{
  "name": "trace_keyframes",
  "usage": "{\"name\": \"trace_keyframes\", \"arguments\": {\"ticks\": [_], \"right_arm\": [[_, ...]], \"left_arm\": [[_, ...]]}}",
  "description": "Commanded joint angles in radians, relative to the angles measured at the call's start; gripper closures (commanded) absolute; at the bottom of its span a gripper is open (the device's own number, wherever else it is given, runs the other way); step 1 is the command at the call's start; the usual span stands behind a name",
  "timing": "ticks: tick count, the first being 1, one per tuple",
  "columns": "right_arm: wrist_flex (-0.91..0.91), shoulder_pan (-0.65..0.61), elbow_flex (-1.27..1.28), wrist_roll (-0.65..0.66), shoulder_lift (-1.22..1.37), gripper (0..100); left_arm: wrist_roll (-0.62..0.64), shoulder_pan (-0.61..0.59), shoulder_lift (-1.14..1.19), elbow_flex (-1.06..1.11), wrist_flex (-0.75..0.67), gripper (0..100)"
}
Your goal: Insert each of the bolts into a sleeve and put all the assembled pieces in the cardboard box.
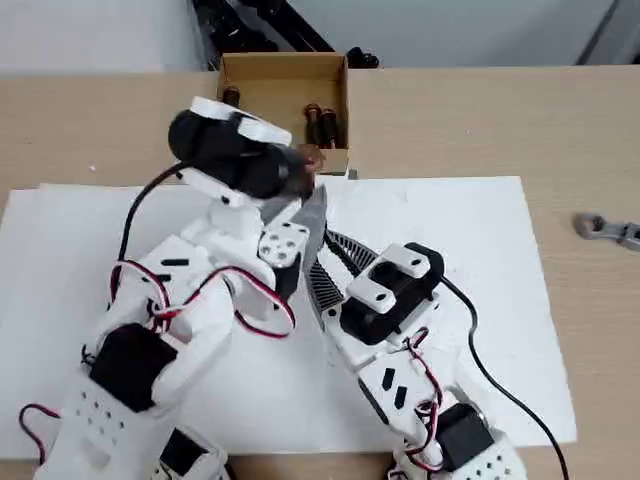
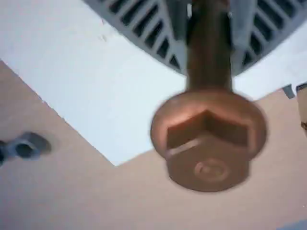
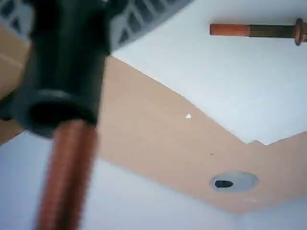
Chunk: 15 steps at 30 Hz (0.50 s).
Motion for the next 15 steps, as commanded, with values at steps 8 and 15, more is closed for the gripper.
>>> {"name": "trace_keyframes", "arguments": {"ticks": [8,15], "right_arm": [[-0.016,0.012,-0.011,-0.011,-0.01,99.7],[-0.018,0.012,-0.011,-0.011,-0.01,99.7]], "left_arm": [[0.02,-0.012,-0.005,0.058,-0.115,99],[0.044,-0.012,-0.005,0.061,-0.107,99]]}}
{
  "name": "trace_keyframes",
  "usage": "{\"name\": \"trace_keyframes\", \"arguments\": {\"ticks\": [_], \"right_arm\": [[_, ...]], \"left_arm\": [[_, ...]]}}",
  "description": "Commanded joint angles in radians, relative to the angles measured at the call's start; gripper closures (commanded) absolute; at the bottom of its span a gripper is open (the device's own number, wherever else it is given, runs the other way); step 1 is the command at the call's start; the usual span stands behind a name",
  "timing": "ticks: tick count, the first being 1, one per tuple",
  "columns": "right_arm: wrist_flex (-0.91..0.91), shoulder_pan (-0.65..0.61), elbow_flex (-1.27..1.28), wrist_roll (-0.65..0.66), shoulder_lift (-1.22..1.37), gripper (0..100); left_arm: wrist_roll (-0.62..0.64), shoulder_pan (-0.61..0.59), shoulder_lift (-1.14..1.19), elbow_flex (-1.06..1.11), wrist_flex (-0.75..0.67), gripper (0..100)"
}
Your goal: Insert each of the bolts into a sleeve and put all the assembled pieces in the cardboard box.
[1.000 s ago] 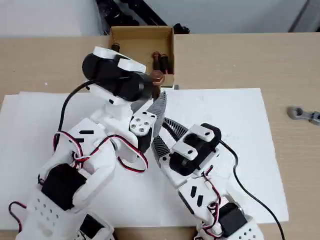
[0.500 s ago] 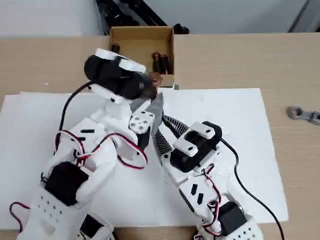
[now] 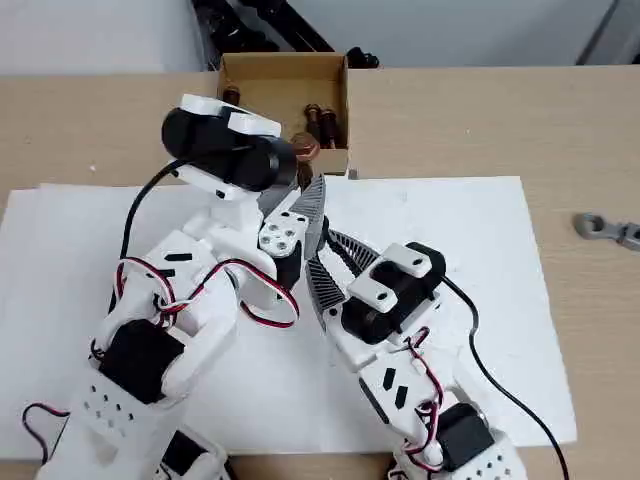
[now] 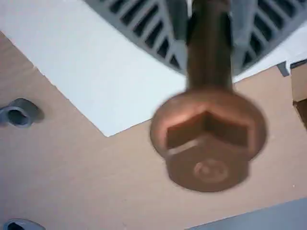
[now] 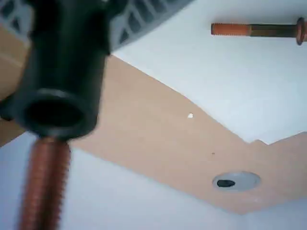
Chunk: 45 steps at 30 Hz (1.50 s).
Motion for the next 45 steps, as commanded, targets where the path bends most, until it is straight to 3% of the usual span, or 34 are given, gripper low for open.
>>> {"name": "trace_keyframes", "arguments": {"ticks": [1,6,33,45], "right_arm": [[-0.019,0.008,-0.011,-0.011,-0.01,99.7],[-0.021,0.008,-0.011,-0.011,-0.01,99.7],[-0.018,0.008,-0.014,-0.011,-0.01,99.7],[-0.018,0.008,-0.015,-0.011,-0.01,99.7]], "left_arm": [[0.011,0.002,-0.005,-0.002,-0.011,99],[0.008,0.052,-0.005,-0.007,0.021,99],[0.008,0.058,-0.005,-0.007,0.135,99],[0.127,0.052,0.003,-0.016,0.235,82]]}}
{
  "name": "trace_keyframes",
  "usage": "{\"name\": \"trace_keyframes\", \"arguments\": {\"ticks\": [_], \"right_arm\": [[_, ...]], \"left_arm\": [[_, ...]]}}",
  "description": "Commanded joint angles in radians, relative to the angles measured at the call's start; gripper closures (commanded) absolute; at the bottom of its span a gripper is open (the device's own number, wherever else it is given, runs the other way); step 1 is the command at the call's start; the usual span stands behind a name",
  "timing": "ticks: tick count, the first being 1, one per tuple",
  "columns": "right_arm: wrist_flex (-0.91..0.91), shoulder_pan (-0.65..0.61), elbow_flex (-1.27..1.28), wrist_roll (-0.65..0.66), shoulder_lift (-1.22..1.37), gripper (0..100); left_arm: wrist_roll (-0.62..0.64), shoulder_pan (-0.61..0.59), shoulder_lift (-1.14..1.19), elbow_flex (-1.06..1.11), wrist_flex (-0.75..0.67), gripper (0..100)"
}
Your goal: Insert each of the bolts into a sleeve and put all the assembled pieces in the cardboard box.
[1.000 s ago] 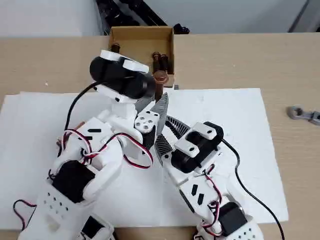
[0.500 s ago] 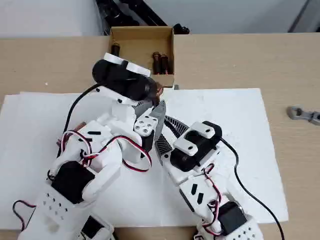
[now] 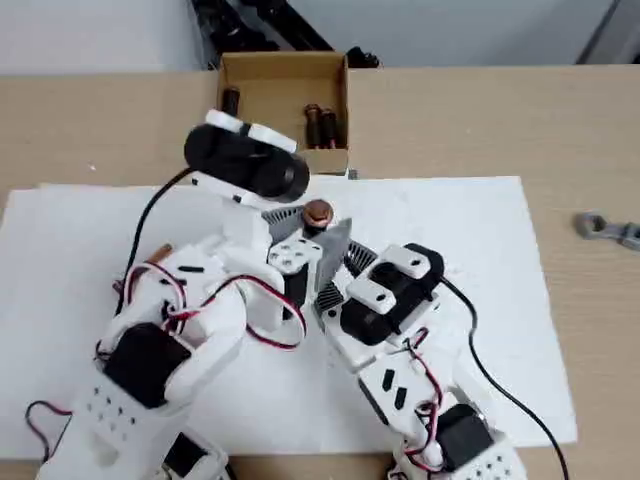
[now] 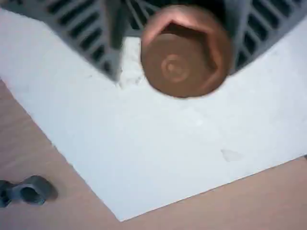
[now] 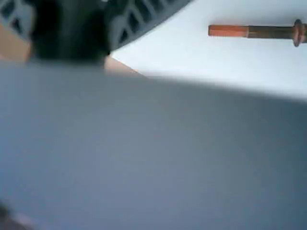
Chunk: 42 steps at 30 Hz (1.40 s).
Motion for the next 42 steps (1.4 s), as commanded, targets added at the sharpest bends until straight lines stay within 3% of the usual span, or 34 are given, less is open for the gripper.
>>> {"name": "trace_keyframes", "arguments": {"ticks": [1,5,8,15,22,24,32,42], "right_arm": [[-0.018,0.012,-0.018,-0.009,-0.01,99.7],[-0.015,0.012,-0.057,-0.009,0.004,99.7],[-0.008,0.041,-0.129,-0.017,0.077,99.7],[-0.012,0.15,-0.446,-0.104,0.438,99.7],[-0.008,0.154,-0.813,-0.101,0.803,99.7],[-0.013,0.163,-0.891,-0.101,0.909,99.7],[-0.125,0.193,-1.203,-0.103,1.339,99.7],[-0.331,0.223,-1.491,-0.109,1.879,99.6]], "left_arm": [[0.02,0.002,0.005,-0.024,0.06,82],[0.015,-0.046,0.006,-0.102,0.158,81],[-0.058,-0.115,0.006,-0.157,0.232,81],[-0.184,-0.279,-0.002,-0.286,0.382,81],[-0.331,-0.508,-0.002,-0.302,0.47,100],[-0.362,-0.572,-0.002,-0.302,0.5,99],[-0.396,-0.792,-0.003,-0.297,0.514,99],[-0.443,-0.961,-0.003,-0.297,0.514,99]]}}
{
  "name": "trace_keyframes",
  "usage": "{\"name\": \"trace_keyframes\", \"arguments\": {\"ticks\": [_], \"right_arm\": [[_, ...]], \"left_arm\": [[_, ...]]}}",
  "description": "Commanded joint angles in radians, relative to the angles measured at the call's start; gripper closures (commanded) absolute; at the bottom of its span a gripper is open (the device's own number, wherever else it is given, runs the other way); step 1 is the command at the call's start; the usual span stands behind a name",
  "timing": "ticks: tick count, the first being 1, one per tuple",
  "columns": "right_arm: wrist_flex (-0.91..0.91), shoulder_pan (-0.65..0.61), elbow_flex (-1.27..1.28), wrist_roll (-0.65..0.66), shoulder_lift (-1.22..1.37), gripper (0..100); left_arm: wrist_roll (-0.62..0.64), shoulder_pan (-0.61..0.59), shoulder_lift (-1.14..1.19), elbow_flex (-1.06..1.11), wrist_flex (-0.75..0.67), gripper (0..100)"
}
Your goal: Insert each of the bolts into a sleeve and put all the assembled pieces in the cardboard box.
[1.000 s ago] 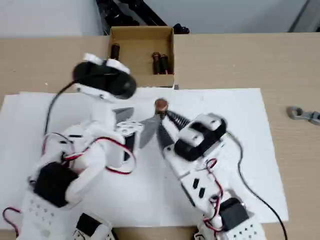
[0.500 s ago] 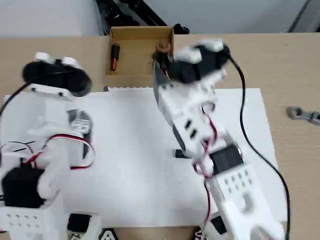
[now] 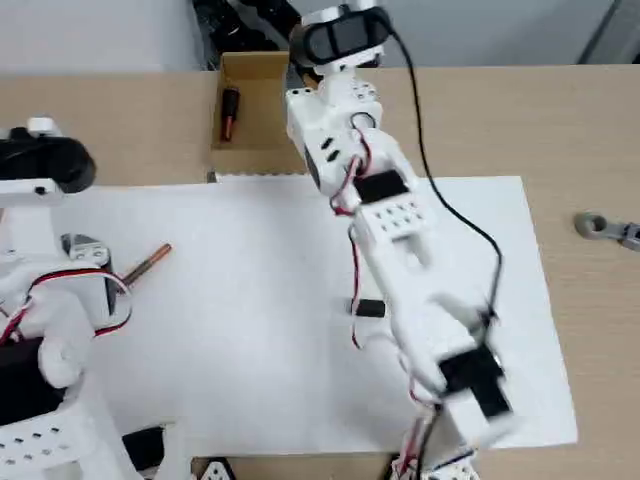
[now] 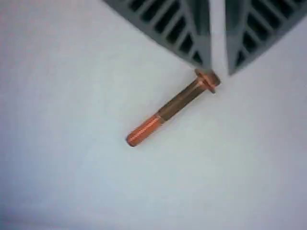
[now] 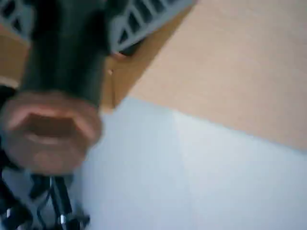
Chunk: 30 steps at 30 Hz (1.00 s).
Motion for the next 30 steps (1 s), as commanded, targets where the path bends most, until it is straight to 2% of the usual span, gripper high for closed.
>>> {"name": "trace_keyframes", "arguments": {"ticks": [1,11,17,20,24,30], "right_arm": [[-0.054,0.012,-0.166,-0.009,0.12,99.6],[-0.05,0.044,-0.4,-0.006,0.499,99.4],[-0.05,0.064,-0.448,-0.008,0.573,99.1],[-0.041,0.065,-0.448,-0.008,0.573,91.7],[0.059,0.062,-0.46,-0.011,0.572,79.6],[0.114,0.059,-0.525,-0.054,0.553,78.9]], "left_arm": [[-0.006,-0.048,-0.005,-0.03,0.005,99],[-0.006,-0.06,-0.005,0.03,-0.012,99],[-0.006,-0.06,-0.005,0.064,-0.014,99],[-0.006,-0.058,-0.005,0.065,-0.018,99],[-0.006,-0.058,-0.005,0.065,-0.046,99],[-0.006,-0.058,-0.003,0.067,-0.046,98]]}}
